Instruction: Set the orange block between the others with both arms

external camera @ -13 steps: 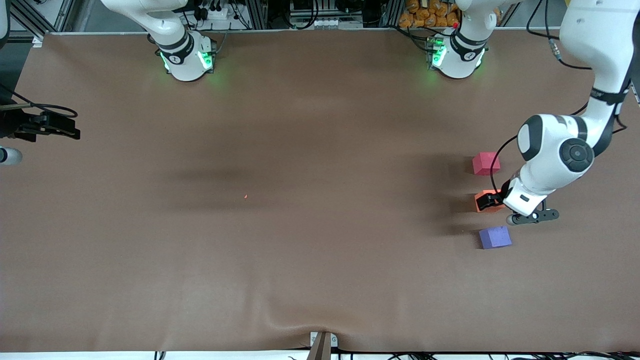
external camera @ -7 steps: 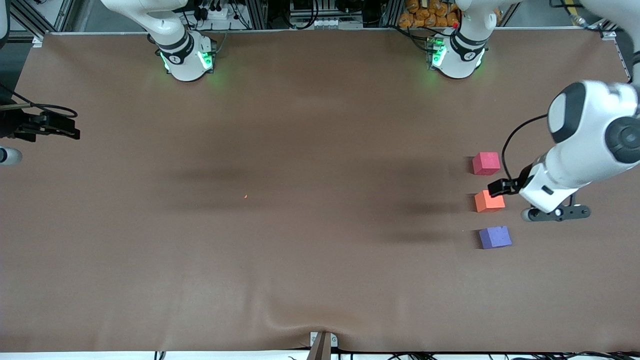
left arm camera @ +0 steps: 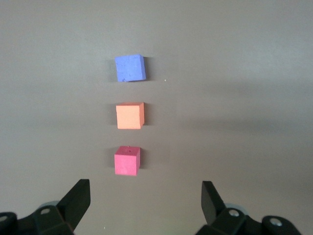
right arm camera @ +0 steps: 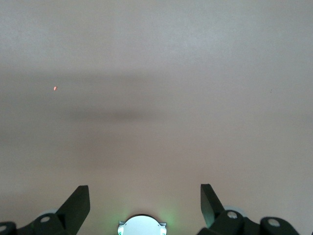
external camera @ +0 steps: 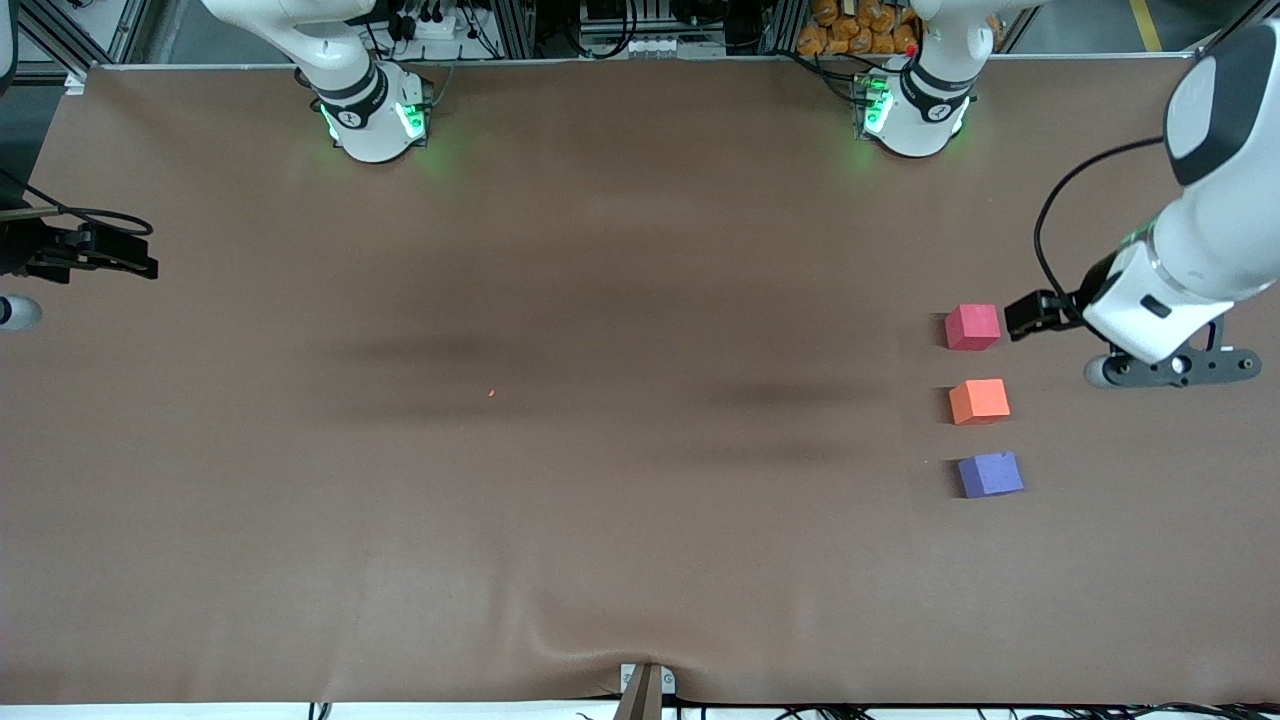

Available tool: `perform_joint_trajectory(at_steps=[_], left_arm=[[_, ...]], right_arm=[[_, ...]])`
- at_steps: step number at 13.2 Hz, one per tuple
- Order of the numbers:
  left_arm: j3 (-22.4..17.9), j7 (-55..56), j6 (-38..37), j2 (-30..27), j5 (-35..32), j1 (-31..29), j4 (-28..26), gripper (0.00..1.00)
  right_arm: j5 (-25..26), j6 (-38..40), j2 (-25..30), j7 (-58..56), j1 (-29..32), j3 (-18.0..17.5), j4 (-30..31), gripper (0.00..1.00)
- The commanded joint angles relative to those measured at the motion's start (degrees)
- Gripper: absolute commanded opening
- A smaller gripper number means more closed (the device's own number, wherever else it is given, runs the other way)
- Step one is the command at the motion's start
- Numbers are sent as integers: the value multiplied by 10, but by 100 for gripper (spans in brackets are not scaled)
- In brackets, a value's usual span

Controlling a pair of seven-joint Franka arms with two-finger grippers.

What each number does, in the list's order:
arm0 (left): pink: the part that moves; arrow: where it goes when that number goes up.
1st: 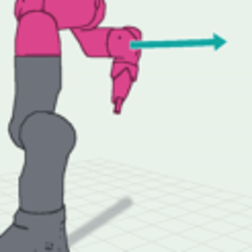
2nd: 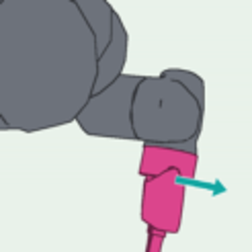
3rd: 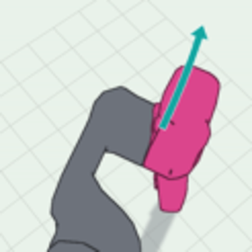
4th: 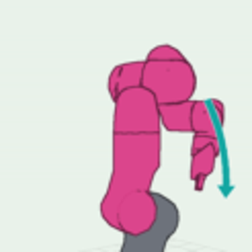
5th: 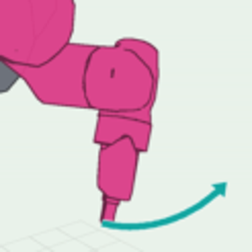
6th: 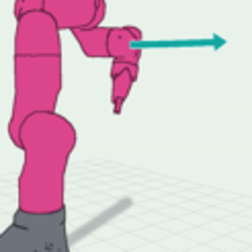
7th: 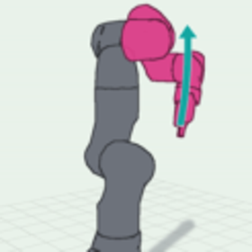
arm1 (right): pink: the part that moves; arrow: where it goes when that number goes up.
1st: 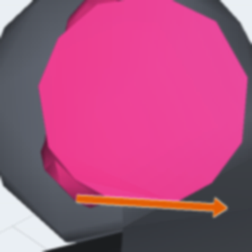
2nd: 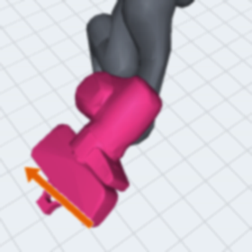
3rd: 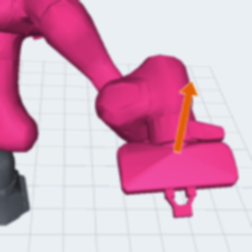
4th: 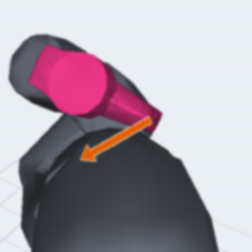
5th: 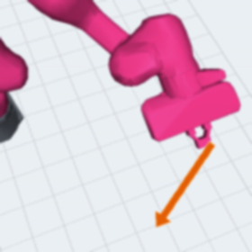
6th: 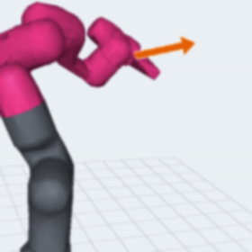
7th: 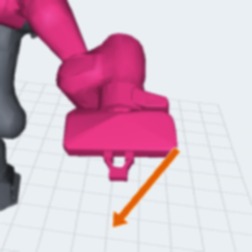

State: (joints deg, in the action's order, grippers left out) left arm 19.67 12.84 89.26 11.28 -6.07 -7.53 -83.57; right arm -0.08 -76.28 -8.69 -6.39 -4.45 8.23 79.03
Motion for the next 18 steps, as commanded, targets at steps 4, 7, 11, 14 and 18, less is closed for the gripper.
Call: perform_joint_trajectory(at_steps=[4, 7, 11, 14, 18], left_arm=[[-111, -26, -108, -78, 66, 93, 1, 100], [-110, -32, -119, -126, 63, 92, -49, 100], [-109, -43, -104, -123, 62, 95, -48, 100], [-109, -52, -81, -122, 63, 96, -47, 100], [-109, -80, -80, -123, 69, 95, -46, 100]], right_arm=[[10, 3, 2, -2, 0, 0, -5, 100], [10, 3, 2, -2, -3, -1, -5, 100], [10, 2, 1, -2, -5, 0, -5, 100], [10, 2, 0, -2, -5, -1, -5, 100], [10, 2, 0, -2, -5, -1, -5, 100]])
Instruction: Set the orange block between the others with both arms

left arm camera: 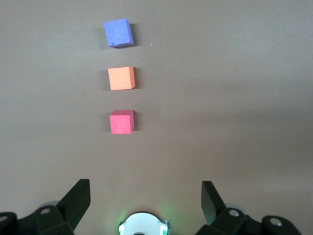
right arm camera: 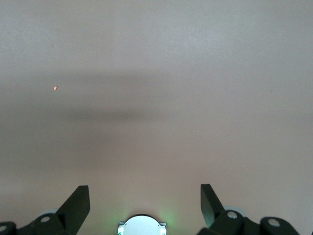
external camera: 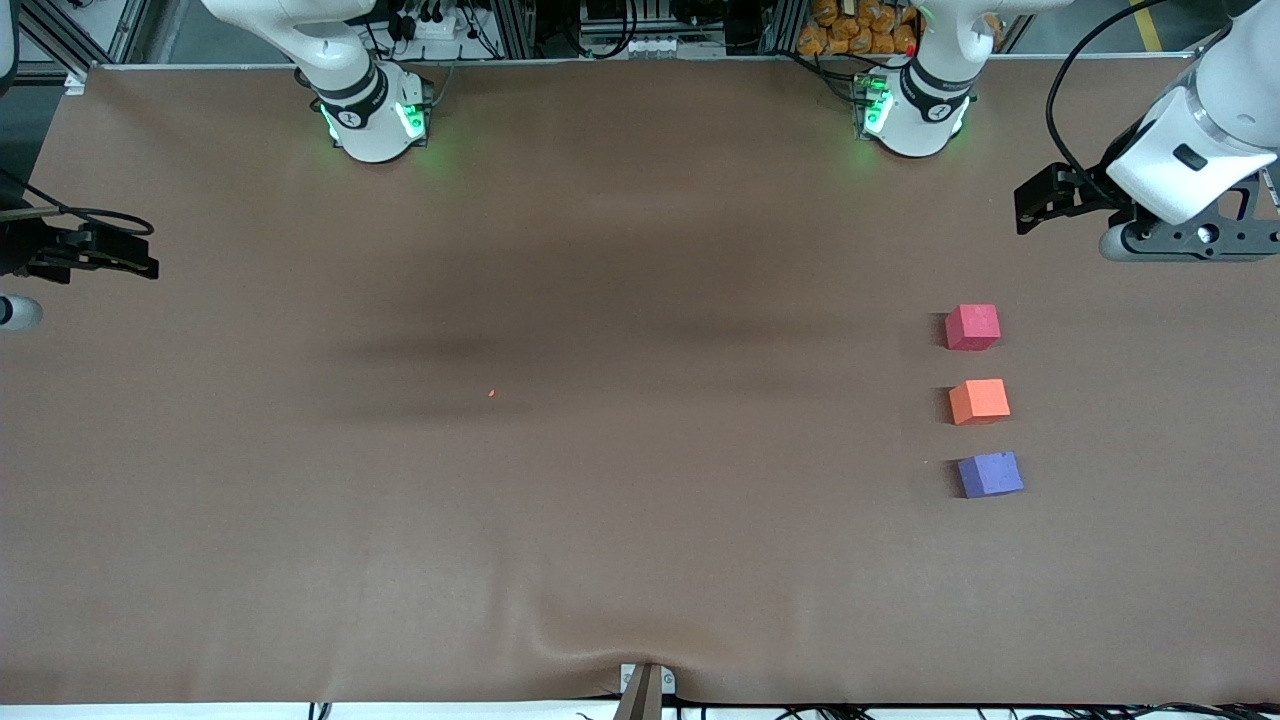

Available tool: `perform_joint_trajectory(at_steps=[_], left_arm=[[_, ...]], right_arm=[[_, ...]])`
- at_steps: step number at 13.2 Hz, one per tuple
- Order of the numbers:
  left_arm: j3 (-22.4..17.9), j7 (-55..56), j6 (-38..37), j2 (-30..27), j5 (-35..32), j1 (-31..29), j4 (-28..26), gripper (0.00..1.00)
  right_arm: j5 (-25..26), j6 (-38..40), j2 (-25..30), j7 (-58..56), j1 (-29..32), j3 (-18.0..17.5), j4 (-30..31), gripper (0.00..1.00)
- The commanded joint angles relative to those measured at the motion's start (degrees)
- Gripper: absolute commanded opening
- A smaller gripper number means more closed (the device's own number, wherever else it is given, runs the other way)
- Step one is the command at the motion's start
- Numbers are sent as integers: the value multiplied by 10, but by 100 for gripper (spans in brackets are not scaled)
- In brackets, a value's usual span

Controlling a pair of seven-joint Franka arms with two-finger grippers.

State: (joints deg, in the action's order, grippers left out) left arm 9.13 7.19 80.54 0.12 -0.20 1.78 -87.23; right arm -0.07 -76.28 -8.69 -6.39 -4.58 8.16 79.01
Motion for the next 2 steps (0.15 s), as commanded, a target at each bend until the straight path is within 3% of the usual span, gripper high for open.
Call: perform_joint_trajectory(at_steps=[1, 2], left_arm=[[-3, -22, 9, -12, 11, 2, -8, 100], [-3, -20, 17, -13, 12, 2, -8, 100]], right_arm=[[9, 2, 0, -3, -3, 0, -5, 100], [9, 2, 0, -3, -3, 0, -5, 100]])
